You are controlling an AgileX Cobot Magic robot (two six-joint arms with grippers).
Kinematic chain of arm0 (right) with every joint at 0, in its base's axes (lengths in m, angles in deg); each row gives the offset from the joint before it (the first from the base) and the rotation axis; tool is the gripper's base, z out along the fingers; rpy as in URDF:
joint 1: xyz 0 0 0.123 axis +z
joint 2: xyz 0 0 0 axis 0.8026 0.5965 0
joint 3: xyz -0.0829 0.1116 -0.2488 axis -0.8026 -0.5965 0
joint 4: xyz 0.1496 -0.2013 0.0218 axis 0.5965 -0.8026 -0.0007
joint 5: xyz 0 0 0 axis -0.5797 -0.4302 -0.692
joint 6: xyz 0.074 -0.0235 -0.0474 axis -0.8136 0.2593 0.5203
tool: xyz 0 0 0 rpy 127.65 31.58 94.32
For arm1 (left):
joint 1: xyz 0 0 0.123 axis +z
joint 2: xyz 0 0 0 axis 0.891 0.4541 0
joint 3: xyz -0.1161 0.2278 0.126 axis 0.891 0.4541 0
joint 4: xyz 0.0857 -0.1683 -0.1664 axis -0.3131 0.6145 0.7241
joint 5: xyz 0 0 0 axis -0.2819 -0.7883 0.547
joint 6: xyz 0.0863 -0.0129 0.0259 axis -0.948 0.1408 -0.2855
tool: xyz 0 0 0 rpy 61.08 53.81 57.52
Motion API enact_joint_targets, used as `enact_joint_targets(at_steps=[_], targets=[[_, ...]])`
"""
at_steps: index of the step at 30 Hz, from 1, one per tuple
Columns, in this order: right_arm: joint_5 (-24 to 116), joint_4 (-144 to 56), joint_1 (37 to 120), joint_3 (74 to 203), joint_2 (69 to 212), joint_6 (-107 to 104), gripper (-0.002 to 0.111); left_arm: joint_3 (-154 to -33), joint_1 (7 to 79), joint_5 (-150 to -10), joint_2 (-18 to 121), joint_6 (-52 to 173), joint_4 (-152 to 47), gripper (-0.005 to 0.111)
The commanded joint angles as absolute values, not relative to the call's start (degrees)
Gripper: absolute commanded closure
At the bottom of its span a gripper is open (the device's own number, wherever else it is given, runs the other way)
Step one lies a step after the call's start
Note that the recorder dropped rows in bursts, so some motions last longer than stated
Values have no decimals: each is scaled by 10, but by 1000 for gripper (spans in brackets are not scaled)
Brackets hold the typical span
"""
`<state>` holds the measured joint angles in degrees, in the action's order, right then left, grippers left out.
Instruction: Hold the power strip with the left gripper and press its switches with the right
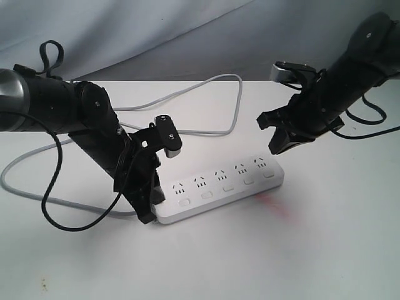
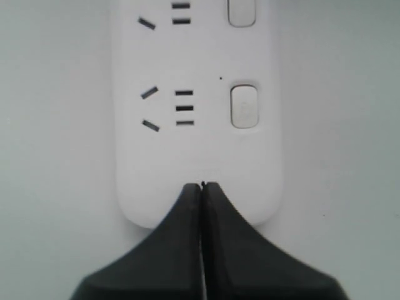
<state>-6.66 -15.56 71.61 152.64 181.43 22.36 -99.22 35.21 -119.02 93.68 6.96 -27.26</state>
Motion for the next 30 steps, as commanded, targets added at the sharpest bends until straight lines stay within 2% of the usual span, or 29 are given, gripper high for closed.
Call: enact_joint_targets(at_steps=[1,30], targets=[[-58,-150,714,1530,1817,233,108,-991,348,-1178,938,76,-265,107],[-80,-134,726,1528,1863,237,108,-991,348,-1184,938,87,-261,107]])
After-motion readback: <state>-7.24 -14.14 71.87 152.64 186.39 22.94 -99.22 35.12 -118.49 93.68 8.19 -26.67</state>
